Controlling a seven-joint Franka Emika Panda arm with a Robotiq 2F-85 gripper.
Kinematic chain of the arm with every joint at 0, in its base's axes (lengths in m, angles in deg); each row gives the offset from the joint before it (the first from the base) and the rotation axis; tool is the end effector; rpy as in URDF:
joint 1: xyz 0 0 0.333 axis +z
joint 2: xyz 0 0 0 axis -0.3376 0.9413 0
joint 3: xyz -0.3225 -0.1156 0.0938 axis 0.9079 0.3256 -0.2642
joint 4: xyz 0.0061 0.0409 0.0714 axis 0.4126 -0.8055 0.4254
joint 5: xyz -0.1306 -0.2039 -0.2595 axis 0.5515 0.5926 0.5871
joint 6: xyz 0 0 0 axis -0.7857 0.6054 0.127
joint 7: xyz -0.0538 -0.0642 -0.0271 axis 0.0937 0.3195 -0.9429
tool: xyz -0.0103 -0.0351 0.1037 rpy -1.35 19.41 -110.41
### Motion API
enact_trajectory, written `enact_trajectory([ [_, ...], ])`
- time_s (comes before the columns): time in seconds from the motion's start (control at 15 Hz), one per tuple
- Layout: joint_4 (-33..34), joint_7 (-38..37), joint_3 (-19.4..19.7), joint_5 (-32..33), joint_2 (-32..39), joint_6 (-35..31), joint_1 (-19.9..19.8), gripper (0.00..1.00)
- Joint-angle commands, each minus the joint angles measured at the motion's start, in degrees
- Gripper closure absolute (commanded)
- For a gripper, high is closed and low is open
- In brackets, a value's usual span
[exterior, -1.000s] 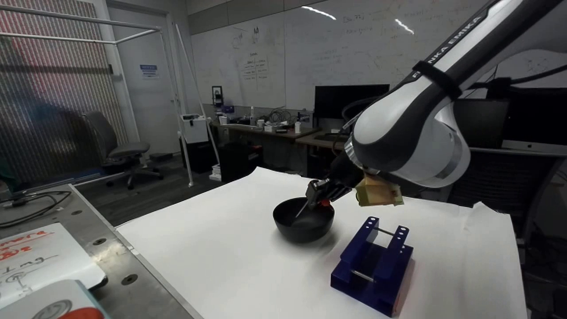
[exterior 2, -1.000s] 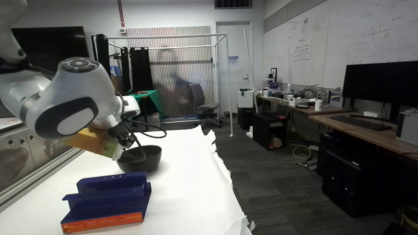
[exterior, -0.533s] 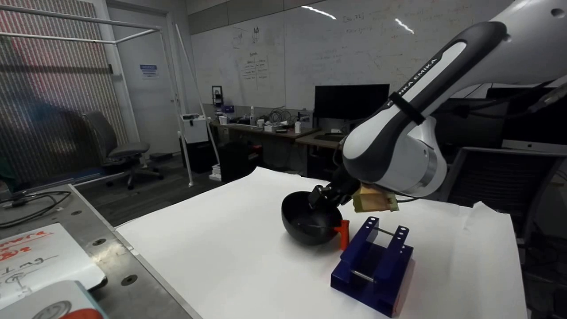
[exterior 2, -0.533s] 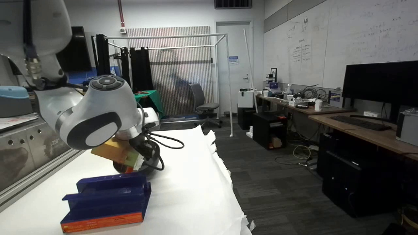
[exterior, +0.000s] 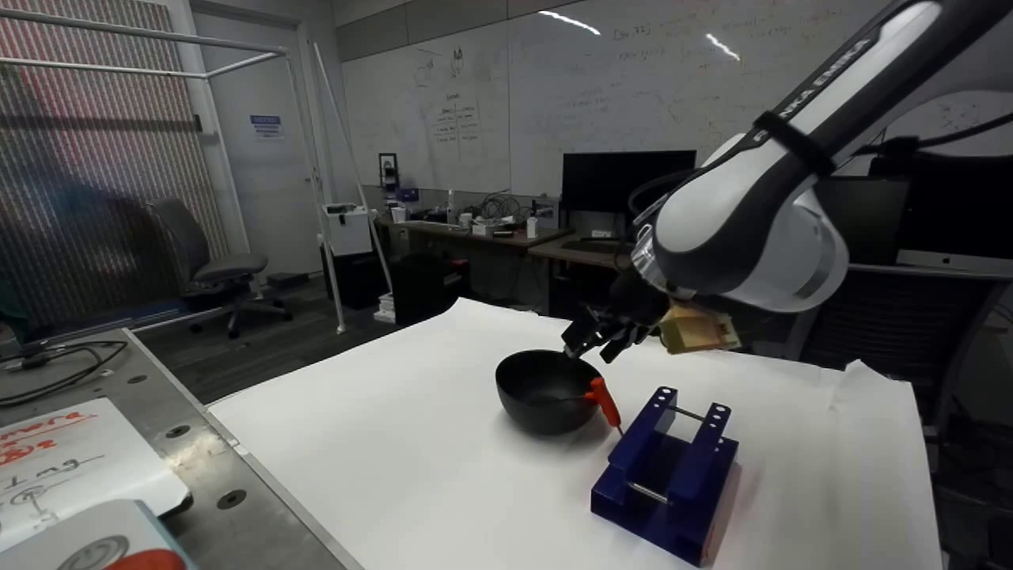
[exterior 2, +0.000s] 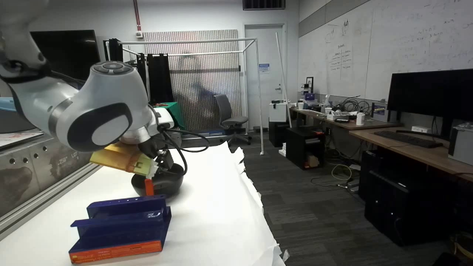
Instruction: Put the orange object in the bowl
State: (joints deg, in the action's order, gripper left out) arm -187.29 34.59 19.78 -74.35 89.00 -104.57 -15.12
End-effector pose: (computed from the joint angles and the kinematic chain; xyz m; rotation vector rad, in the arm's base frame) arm 0.5573 0.0598 0.3705 -2.8318 0.1643 -0.7896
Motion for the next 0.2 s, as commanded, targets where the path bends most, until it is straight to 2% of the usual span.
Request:
enact_trajectory([
  [0.0, -9.4, -12.4, 15.6, 15.6, -13.5, 14.9, 10.5, 0.0],
  [0.13, -9.7, -19.3, 18.0, 26.1, -17.2, 25.1, 11.6, 0.0],
])
